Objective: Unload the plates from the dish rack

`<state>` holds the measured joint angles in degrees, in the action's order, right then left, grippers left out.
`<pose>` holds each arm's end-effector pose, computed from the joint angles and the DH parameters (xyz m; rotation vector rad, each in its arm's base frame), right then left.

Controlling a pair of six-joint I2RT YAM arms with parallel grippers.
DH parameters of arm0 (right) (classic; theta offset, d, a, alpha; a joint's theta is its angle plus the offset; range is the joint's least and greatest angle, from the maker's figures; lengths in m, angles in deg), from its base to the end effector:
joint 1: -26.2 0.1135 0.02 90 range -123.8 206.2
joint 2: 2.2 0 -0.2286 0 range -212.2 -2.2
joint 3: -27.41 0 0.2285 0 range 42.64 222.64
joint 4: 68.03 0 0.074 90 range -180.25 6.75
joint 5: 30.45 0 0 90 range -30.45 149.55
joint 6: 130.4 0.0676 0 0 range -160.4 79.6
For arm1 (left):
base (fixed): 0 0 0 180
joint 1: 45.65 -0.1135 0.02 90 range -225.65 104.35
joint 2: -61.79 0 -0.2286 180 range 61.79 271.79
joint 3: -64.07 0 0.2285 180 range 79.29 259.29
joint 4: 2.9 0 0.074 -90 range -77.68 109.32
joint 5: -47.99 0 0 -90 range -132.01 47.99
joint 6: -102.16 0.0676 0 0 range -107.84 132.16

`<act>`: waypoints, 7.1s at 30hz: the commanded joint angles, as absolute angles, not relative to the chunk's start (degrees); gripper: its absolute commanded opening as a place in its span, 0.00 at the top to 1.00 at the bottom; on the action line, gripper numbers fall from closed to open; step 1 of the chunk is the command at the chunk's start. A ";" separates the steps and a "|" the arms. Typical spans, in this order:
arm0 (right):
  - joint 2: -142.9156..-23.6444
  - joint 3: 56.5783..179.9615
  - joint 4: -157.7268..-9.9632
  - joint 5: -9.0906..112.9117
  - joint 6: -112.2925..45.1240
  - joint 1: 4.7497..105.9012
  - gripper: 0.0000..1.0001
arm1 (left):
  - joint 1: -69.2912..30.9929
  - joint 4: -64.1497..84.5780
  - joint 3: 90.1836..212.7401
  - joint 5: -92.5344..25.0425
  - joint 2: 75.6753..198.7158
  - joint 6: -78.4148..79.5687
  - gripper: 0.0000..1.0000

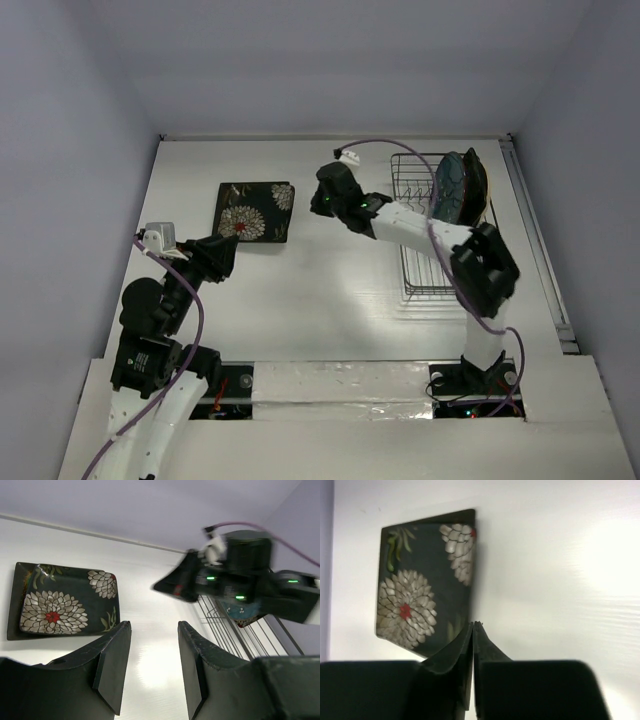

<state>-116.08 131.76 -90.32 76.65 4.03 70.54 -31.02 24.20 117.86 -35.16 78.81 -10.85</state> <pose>0.3398 0.3043 0.2116 0.1817 2.1516 0.6062 0.1175 -0.0390 0.3409 -0.0033 1.4325 -0.6271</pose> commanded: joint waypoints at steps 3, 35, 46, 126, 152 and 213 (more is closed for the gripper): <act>-95.40 120.26 -97.83 92.93 -11.37 68.39 1.00 | -31.23 21.98 117.44 -34.89 78.31 -10.61 0.61; -87.89 118.31 -109.09 94.09 -25.37 37.80 0.60 | -31.23 21.81 117.44 -34.80 79.54 -10.69 0.61; -85.97 120.68 -110.94 97.70 -28.79 38.85 1.00 | -31.23 21.72 117.35 -34.45 79.46 -10.69 0.61; -85.62 96.94 -90.27 65.33 -14.73 69.08 0.16 | -32.82 21.28 117.09 -33.57 80.16 -10.61 0.61; -85.50 129.10 -119.62 91.99 -28.62 34.99 0.49 | -31.76 21.11 117.09 -33.13 78.66 -10.61 0.61; -77.97 138.80 -113.97 82.42 -29.42 49.55 1.00 | -31.23 21.19 117.09 -33.48 80.16 -10.61 0.61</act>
